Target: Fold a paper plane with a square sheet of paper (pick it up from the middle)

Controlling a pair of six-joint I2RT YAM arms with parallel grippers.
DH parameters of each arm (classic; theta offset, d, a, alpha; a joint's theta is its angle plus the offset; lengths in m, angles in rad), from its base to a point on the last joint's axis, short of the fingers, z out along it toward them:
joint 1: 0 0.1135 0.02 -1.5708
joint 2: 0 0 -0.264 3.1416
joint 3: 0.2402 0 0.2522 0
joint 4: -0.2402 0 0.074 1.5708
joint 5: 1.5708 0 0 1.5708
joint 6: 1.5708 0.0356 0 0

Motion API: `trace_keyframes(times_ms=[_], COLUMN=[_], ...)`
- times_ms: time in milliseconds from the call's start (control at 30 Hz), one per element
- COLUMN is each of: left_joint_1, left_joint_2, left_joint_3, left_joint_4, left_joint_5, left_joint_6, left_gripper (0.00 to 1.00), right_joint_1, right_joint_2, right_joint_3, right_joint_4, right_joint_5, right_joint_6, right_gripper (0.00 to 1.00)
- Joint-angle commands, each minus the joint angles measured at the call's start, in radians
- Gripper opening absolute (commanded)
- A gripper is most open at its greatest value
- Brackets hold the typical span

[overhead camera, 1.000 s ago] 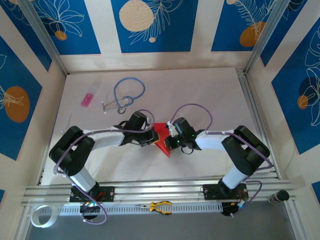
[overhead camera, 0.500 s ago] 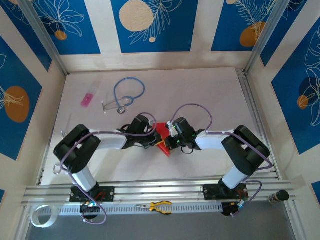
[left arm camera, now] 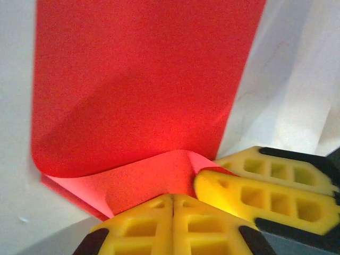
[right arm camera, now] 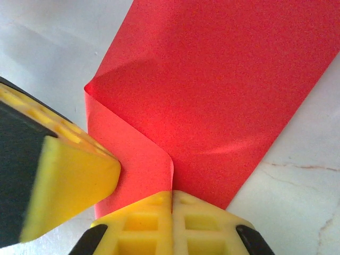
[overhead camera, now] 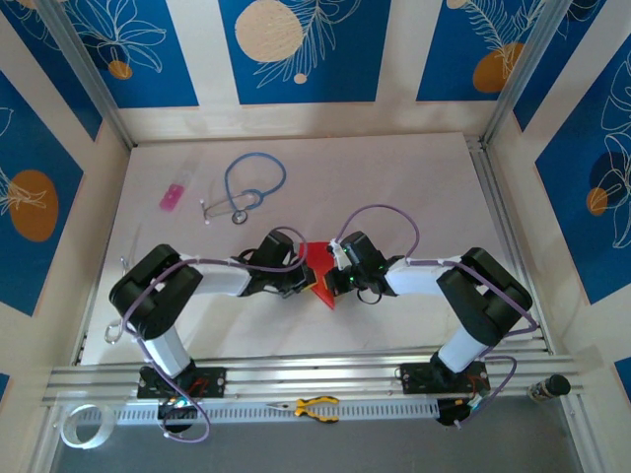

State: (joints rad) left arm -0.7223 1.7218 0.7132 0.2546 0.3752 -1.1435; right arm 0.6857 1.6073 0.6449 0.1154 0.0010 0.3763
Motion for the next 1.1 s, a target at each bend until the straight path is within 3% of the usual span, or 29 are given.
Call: trace_keyframes(times_ms=[0,333,433,600,667,767,900,1067], left_joint_1=[-0.002,-0.003,-0.002,-0.002,-0.003,-0.003,-0.003,-0.003], left_joint_2=[0.019,0.028,0.032,0.033,0.032,0.029,0.030,0.032], left_joint_3=[-0.018,-0.023,-0.026,-0.027,-0.027,-0.029,-0.029,-0.027], left_joint_4=[-0.018,-0.051,-0.062,-0.064,-0.064,-0.061,-0.046,-0.039], left_joint_5=[-0.022,-0.038,-0.039,-0.043,-0.046,-0.049,-0.044,-0.040], left_joint_6=[0.017,0.035,0.044,0.053,0.054,0.053,0.048,0.048], left_gripper=[0.00,0.00,0.00,0.00,0.00,0.00,0.00,0.00], right_joint_1=[-0.006,-0.006,-0.007,-0.027,-0.039,-0.041,-0.030,-0.012], right_joint_2=[-0.004,-0.006,-0.039,-0.143,-0.183,-0.229,-0.214,-0.148], right_joint_3=[-0.022,-0.005,0.013,0.031,0.026,0.017,0.014,0.049], right_joint_4=[-0.014,-0.025,-0.048,-0.109,-0.135,-0.157,-0.155,-0.173], right_joint_5=[0.010,-0.004,-0.012,0.004,-0.016,-0.094,-0.237,-0.329], right_joint_6=[0.011,0.015,0.033,0.095,0.108,0.124,0.196,0.285], right_gripper=[0.01,0.03,0.10,0.36,0.37,0.33,0.11,0.03])
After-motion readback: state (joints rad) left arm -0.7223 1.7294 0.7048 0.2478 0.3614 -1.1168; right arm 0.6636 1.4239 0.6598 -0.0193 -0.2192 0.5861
